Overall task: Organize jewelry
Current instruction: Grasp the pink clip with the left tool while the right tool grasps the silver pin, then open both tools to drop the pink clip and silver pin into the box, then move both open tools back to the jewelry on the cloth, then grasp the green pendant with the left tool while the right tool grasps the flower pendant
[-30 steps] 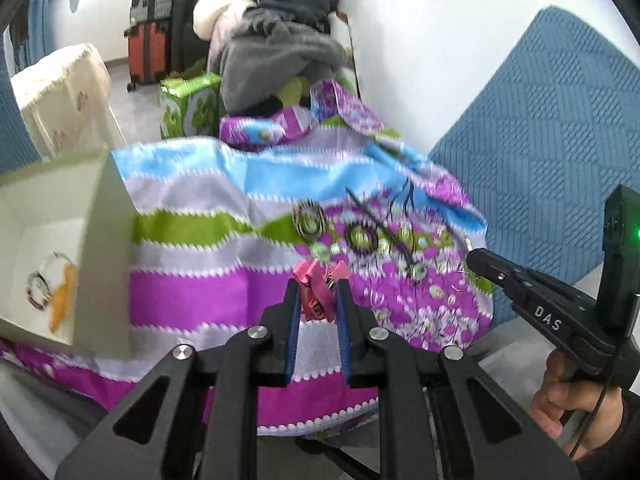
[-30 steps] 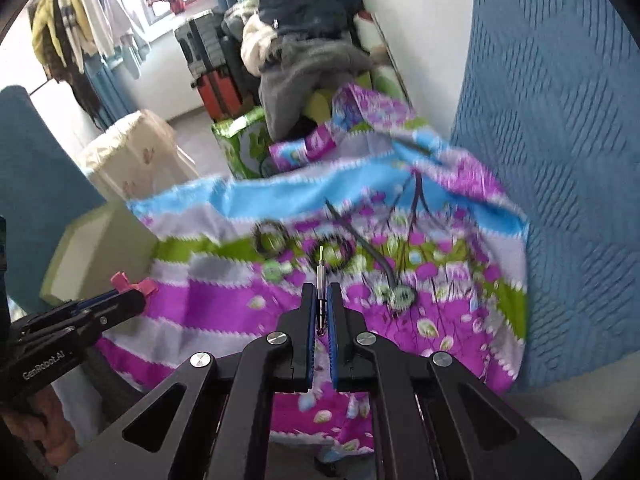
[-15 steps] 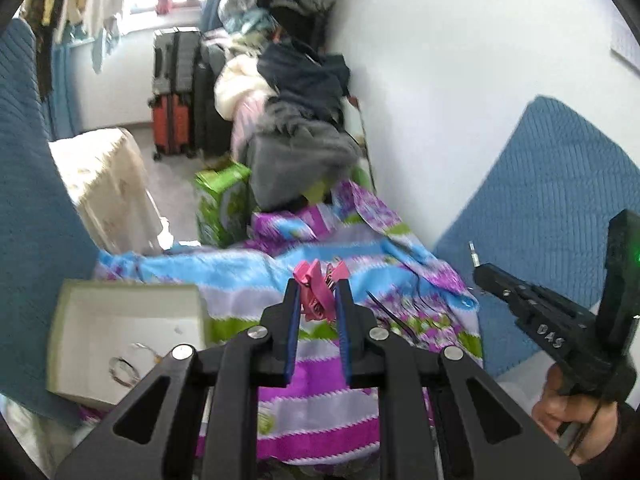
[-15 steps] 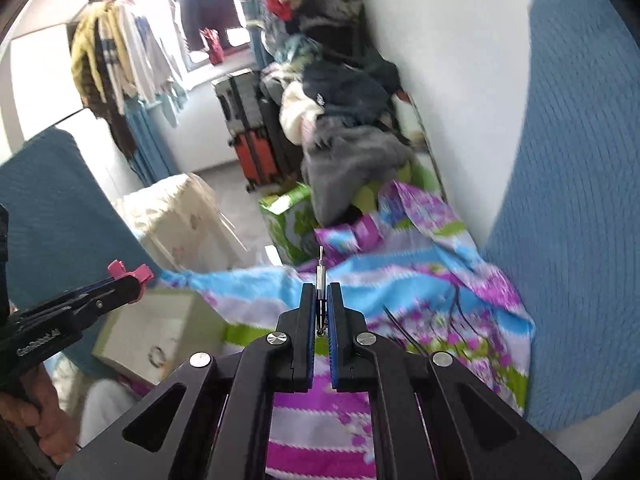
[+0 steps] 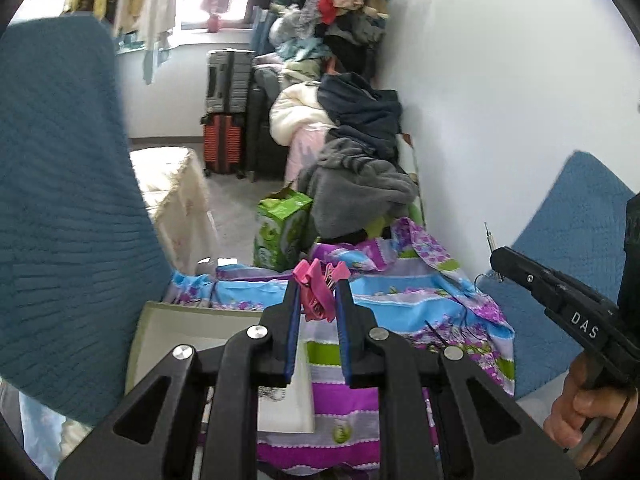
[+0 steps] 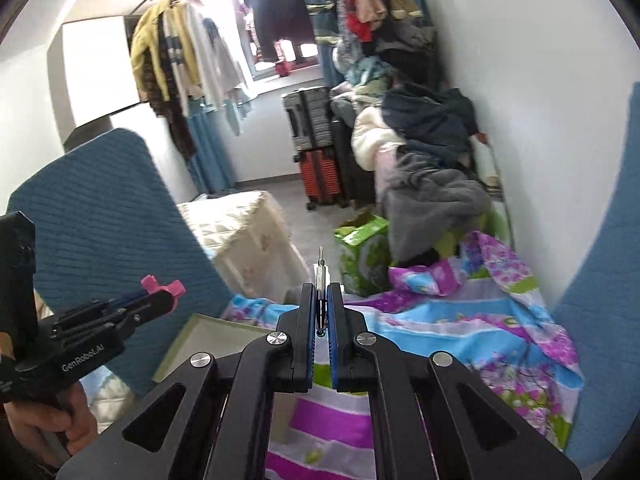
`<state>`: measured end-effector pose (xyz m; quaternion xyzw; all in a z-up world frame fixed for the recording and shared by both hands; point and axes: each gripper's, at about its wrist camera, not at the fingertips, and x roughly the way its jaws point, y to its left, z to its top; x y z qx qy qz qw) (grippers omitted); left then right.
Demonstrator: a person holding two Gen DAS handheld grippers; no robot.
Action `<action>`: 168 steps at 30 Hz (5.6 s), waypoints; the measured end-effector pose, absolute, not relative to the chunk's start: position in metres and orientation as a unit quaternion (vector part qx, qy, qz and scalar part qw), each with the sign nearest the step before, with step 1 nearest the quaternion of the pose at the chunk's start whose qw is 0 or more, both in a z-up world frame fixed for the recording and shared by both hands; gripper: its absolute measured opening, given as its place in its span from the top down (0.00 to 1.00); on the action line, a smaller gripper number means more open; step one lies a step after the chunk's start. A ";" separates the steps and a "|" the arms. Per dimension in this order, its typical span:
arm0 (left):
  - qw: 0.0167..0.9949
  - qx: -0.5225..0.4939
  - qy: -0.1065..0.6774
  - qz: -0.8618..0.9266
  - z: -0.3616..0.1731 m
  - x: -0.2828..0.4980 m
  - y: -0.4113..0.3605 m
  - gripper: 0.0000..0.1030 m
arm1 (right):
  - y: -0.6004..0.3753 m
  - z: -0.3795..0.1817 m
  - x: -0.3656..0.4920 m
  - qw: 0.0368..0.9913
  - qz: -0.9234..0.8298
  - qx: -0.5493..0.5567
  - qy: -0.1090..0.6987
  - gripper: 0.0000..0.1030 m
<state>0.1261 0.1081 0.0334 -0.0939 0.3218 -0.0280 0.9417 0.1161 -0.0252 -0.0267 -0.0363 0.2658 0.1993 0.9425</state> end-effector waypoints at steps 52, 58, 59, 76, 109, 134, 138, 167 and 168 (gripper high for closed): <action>0.891 -0.145 0.426 0.055 -0.064 0.148 0.189 0.50 | 0.069 -0.165 0.164 0.864 0.259 -0.083 0.425 0.85; 0.909 -0.138 0.390 0.050 -0.027 0.136 0.174 0.49 | 0.051 -0.124 0.152 0.882 0.261 -0.082 0.384 0.79; 0.912 -0.136 0.385 0.048 -0.021 0.135 0.170 0.49 | 0.047 -0.116 0.149 0.885 0.262 -0.082 0.377 0.79; 0.938 -0.106 0.330 0.003 0.032 0.123 0.085 0.49 | -0.045 -0.040 0.116 0.924 0.232 -0.068 0.297 0.76; 0.882 -0.096 0.436 -0.154 -0.125 0.198 -0.084 0.54 | -0.263 -0.149 0.153 0.938 0.065 -0.004 0.340 0.78; 0.849 -0.053 0.498 -0.167 -0.236 0.239 -0.115 0.63 | -0.276 -0.271 0.230 0.893 0.070 -0.009 0.444 0.80; 0.851 -0.040 0.494 -0.172 -0.236 0.238 -0.118 0.64 | -0.270 -0.278 0.233 0.888 0.075 -0.025 0.453 0.84; 0.856 -0.041 0.489 -0.163 -0.221 0.231 -0.112 0.77 | -0.254 -0.270 0.213 0.888 0.057 -0.039 0.454 0.94; 0.857 -0.042 0.487 -0.163 -0.219 0.230 -0.111 0.77 | -0.253 -0.268 0.211 0.889 0.057 -0.038 0.453 0.94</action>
